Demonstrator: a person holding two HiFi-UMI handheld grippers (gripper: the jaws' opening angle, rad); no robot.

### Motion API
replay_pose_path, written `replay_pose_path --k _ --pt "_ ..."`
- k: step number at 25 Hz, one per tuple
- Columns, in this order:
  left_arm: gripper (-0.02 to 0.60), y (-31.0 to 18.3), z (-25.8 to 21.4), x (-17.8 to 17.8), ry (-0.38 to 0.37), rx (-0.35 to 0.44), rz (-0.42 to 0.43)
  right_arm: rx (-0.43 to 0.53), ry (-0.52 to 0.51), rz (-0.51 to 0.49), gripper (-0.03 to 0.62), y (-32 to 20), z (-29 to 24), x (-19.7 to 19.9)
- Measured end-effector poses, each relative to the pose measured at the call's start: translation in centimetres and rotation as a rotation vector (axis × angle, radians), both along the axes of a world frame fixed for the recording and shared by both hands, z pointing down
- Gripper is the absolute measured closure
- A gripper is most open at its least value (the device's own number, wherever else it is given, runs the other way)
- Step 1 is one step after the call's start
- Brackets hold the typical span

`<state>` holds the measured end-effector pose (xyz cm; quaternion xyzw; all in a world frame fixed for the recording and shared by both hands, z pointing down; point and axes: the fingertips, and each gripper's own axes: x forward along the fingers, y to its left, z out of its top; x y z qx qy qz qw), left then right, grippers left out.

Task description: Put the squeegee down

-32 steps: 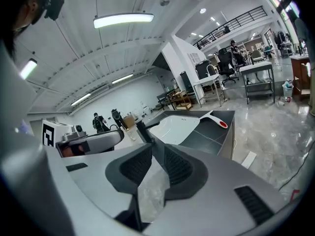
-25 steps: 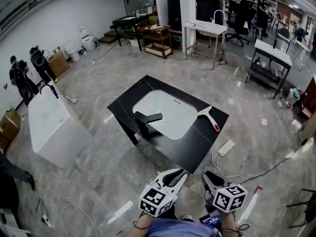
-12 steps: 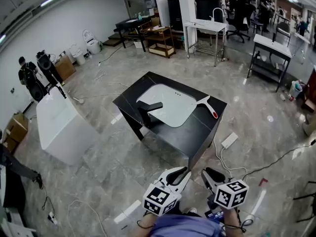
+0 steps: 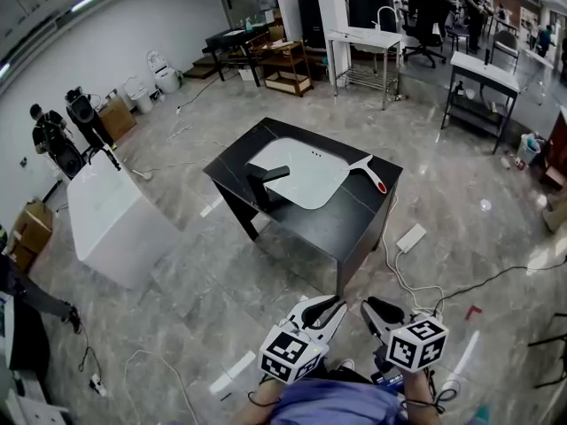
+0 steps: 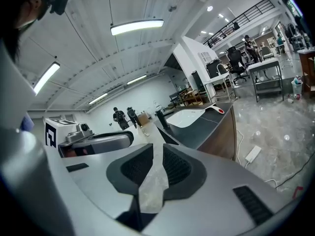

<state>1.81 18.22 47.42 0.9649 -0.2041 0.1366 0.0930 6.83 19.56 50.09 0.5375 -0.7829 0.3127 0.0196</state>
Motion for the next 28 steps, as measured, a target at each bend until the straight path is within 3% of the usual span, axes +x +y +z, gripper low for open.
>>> replay_pose_path --k 17,28 --pt "0.525 3.4 0.1 -1.0 -0.009 0.016 0.009 0.032 0.031 0.033 0.542 3.1 -0.4 0.2" --pt "0.525 3.7 0.2 0.3 -0.025 0.068 0.060 0.100 0.034 0.148 0.543 3.2 -1.1 4.3"
